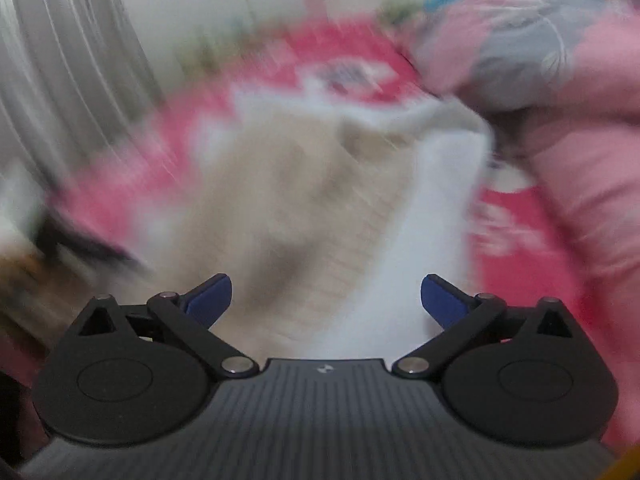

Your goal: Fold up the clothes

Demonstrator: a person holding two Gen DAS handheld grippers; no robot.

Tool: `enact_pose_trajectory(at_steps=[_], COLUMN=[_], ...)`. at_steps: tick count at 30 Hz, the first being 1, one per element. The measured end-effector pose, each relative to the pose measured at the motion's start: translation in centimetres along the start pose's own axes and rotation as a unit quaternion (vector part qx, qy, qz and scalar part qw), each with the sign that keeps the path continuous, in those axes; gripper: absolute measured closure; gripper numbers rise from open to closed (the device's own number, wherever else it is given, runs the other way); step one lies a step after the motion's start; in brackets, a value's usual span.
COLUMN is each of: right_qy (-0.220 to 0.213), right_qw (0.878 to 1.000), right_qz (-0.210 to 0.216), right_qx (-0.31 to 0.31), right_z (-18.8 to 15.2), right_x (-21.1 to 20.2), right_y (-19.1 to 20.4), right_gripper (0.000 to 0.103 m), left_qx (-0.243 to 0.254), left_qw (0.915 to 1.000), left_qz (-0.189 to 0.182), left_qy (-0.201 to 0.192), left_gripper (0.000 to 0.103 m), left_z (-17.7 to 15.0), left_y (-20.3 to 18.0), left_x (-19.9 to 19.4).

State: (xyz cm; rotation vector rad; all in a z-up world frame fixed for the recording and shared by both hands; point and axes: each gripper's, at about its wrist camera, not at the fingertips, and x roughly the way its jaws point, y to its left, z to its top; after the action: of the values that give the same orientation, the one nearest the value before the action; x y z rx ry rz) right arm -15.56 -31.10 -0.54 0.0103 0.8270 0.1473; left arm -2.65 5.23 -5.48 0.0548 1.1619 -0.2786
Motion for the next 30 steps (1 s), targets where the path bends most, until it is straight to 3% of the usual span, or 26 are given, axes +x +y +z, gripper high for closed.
enact_pose_trajectory(at_steps=[1, 2, 5, 10, 15, 17, 19, 23, 26, 27, 28, 29, 30], right_qy=[0.018, 0.020, 0.031, 0.075, 0.066, 0.063, 0.062, 0.060, 0.057, 0.054, 0.050, 0.046, 0.041], right_qw=[0.999, 0.998, 0.999, 0.994, 0.992, 0.992, 0.993, 0.993, 0.991, 0.990, 0.988, 0.986, 0.984], right_qz=[-0.028, -0.030, -0.027, -0.044, -0.036, -0.038, -0.041, -0.038, -0.029, -0.024, -0.016, -0.009, -0.002], right_qx=[-0.032, -0.042, -0.004, 0.060, 0.105, 0.101, 0.094, 0.099, 0.121, 0.130, 0.144, 0.158, 0.173], right_z=[0.1, 0.2, 0.0, -2.0, -3.8, -3.9, -3.9, -3.8, -4.0, -4.1, -4.2, -4.3, -4.3], right_x=[1.0, 1.4, 2.2, 3.8, 3.7, 3.6, 3.6, 3.2, 3.1, 3.0, 2.9, 2.8, 2.6], right_y=[0.6, 0.8, -0.5, -4.0, -5.4, -5.1, -4.8, -5.0, -5.6, -5.9, -6.3, -6.7, -7.1], right_gripper=[0.014, 0.021, 0.031, 0.040, 0.041, 0.041, 0.041, 0.041, 0.040, 0.040, 0.040, 0.040, 0.039], left_qx=[-0.006, -0.016, -0.057, -0.100, -0.138, -0.124, -0.099, 0.024, 0.117, 0.155, 0.195, 0.230, 0.252], left_qw=[0.9999, 0.9997, 0.9982, 0.9932, 0.9780, 0.9714, 0.9662, 0.9588, 0.9562, 0.9564, 0.9544, 0.9517, 0.9505], left_qz=[0.007, 0.014, 0.010, -0.015, -0.045, -0.048, -0.075, -0.118, -0.173, -0.183, -0.189, -0.184, -0.174], left_qy=[-0.005, -0.009, -0.017, -0.058, -0.150, -0.196, -0.225, -0.258, -0.205, -0.166, -0.124, -0.085, -0.051], left_gripper=[0.072, 0.076, 0.089, 0.093, 0.094, 0.094, 0.094, 0.094, 0.092, 0.087, 0.076, 0.075, 0.082], left_z=[0.0, 0.1, 0.2, 1.0, 2.7, 3.9, 5.2, 6.8, 5.5, 4.4, 3.0, 1.5, 0.0], left_y=[0.0, -0.1, 0.8, 1.7, 2.9, 2.0, 0.1, -8.2, -16.1, -18.8, -21.2, -22.9, -24.1], left_x=[-0.2, -0.3, -1.4, -5.5, -13.4, -16.9, -19.6, -21.1, -17.0, -14.4, -11.6, -8.9, -6.5])
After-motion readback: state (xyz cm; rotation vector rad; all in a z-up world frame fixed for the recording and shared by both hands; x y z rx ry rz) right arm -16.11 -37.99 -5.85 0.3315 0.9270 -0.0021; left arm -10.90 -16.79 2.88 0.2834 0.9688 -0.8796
